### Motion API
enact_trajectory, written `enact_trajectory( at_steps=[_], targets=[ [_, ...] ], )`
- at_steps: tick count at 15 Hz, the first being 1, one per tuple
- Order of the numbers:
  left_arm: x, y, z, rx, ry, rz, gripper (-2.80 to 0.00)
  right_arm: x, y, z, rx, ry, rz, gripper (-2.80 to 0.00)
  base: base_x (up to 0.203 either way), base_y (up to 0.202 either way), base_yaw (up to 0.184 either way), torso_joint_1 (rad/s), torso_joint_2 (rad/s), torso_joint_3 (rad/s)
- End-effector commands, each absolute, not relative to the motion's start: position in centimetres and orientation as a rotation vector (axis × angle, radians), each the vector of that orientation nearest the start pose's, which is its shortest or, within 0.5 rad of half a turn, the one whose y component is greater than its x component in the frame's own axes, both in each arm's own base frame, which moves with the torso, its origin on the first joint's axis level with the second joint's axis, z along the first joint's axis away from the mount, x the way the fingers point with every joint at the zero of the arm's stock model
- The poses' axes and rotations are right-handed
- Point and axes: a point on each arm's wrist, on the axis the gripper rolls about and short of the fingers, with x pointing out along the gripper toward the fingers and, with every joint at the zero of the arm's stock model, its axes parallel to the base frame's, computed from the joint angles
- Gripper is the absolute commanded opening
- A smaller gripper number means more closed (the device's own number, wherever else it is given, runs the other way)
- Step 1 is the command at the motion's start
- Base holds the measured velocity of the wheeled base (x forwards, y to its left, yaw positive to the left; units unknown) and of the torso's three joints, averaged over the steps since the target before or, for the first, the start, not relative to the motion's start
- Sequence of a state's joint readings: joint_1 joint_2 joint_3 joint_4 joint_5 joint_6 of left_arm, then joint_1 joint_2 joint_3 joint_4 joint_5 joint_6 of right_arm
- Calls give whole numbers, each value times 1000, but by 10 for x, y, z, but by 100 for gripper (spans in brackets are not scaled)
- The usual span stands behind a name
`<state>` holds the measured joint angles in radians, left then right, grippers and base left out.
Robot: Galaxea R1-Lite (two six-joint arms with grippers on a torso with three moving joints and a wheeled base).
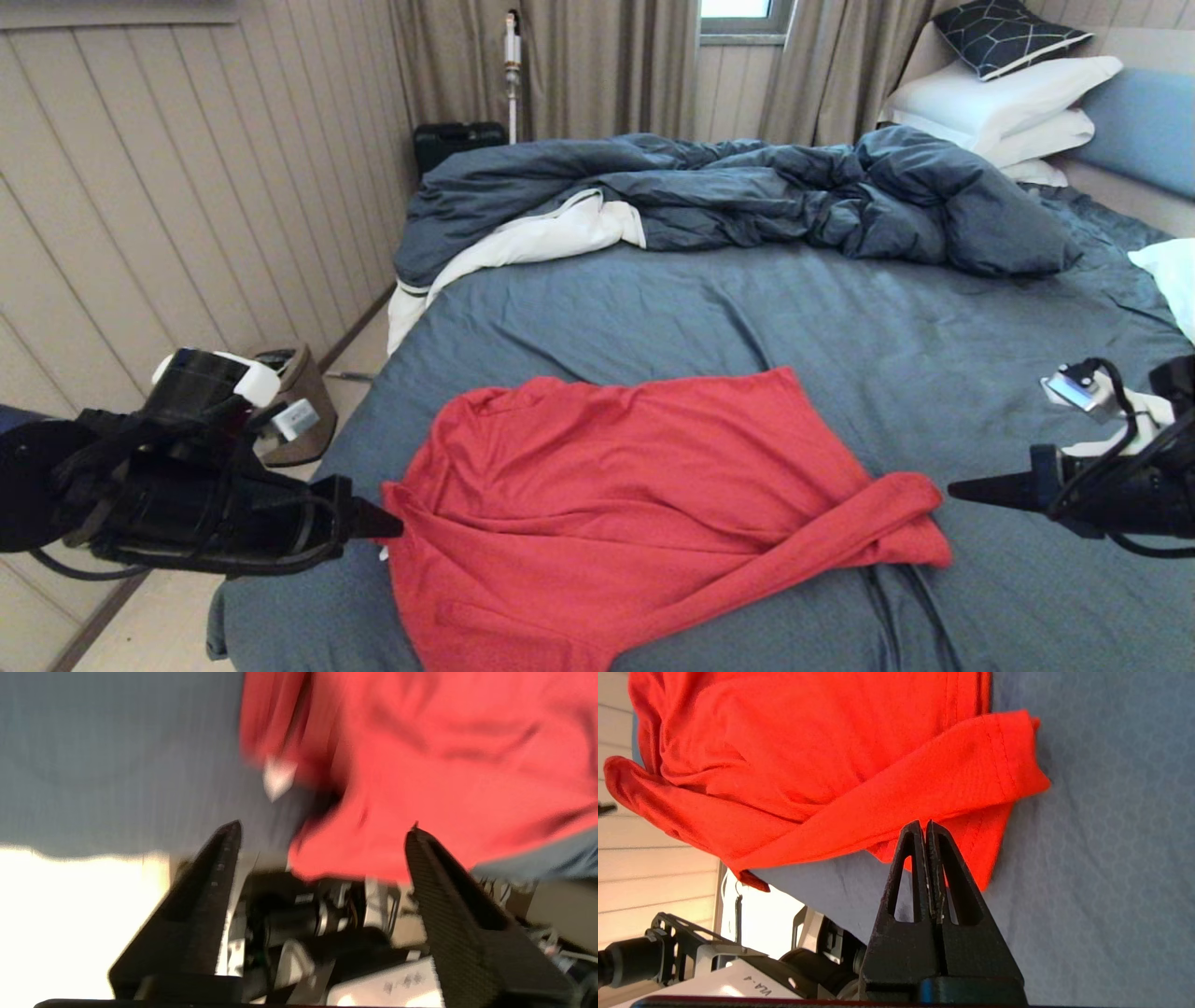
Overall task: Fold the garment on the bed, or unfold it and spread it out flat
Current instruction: Fold the red T-shirt
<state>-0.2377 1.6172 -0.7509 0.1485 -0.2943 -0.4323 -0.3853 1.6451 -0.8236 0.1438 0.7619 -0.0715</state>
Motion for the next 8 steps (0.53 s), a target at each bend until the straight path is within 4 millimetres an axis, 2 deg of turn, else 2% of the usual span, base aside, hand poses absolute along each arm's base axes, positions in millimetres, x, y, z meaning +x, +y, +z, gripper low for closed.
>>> enact_trajectory(
  at_steps=[1,4,8],
  targets=[
    [206,-56,132,-417,1104,-258,0,240,-82,143,464,798,376,-280,0,0,0,0,0,0],
    [178,-50,112,-413,1167,-238,0,240,-82,149,465,786,369,-280,0,0,0,0,0,0],
    [160,-45,81,-362,1187,-267,0,244,-96,159,524,787,300,-280,0,0,0,0,0,0]
  ],
)
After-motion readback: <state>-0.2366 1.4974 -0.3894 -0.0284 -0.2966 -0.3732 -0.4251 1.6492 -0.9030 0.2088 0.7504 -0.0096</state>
